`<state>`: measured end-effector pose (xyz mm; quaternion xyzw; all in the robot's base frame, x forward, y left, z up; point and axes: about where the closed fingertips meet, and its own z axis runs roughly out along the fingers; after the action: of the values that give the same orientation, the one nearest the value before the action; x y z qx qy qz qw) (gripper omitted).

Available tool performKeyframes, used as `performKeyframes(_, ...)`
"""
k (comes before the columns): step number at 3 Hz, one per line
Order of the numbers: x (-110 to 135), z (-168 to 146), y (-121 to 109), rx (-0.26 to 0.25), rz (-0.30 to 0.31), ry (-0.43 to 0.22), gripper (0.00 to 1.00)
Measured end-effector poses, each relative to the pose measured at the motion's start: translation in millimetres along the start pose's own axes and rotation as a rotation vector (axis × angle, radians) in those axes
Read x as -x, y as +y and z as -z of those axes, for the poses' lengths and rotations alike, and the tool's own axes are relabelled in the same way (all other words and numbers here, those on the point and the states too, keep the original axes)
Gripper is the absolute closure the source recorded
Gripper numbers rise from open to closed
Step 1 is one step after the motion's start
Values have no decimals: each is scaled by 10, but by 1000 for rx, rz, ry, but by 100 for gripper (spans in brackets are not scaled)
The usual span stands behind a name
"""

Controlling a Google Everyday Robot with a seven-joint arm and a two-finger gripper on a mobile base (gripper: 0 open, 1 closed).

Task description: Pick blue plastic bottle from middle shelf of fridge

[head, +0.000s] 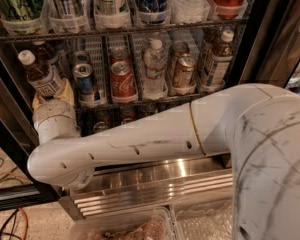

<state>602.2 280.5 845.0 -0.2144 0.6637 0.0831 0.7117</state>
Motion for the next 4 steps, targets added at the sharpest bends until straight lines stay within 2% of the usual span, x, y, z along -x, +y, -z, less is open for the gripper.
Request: performKeyframes(4, 220, 192, -124, -48, 33, -66, 100)
